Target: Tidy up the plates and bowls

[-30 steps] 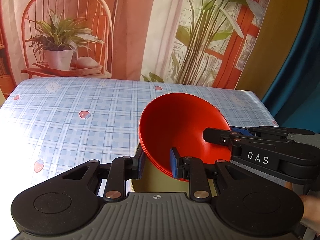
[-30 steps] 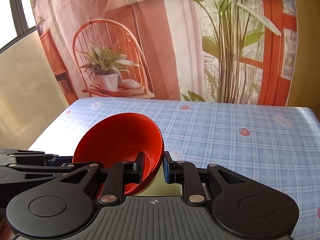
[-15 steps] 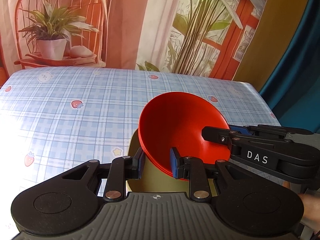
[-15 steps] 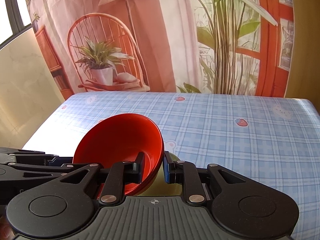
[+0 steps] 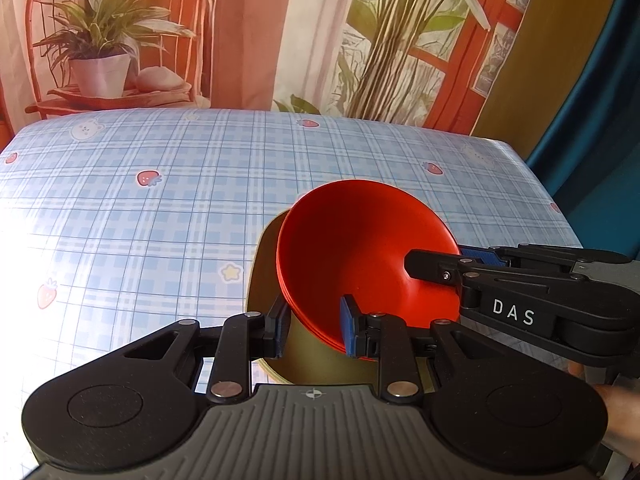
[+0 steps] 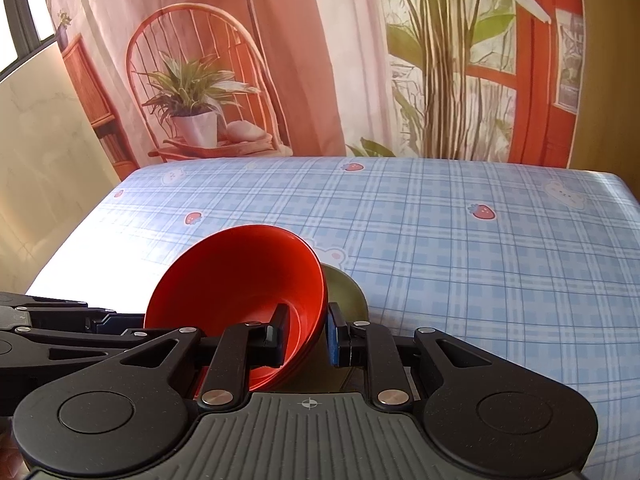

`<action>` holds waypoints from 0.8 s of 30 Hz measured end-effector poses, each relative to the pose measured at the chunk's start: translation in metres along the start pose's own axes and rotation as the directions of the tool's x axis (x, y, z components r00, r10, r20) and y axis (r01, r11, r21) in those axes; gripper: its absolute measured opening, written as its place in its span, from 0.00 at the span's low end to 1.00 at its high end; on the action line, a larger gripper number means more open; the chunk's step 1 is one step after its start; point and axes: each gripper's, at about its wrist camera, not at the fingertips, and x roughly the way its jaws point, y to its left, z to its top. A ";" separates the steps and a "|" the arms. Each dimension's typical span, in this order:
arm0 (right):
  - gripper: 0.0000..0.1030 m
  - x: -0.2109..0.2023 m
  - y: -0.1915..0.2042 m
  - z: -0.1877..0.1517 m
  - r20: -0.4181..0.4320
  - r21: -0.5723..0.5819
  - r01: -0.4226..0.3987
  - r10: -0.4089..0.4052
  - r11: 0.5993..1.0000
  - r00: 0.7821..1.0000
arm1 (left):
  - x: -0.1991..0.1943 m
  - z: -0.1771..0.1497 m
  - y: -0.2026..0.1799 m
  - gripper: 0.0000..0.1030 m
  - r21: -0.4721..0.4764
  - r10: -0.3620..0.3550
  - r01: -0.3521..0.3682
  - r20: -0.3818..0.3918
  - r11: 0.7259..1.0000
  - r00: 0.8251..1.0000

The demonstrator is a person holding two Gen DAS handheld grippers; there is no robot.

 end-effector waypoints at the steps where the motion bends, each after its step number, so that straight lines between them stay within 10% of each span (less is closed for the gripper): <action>1: 0.18 0.000 0.000 -0.001 -0.002 0.000 0.001 -0.001 1.000 1.000 | 0.000 0.000 0.000 0.27 0.000 -0.001 0.001 -0.001 1.000 1.000; 24: 0.20 -0.001 -0.008 0.005 0.007 -0.008 0.019 -0.019 1.000 1.000 | -0.003 -0.002 -0.003 0.29 0.010 0.010 -0.010 0.013 1.000 1.000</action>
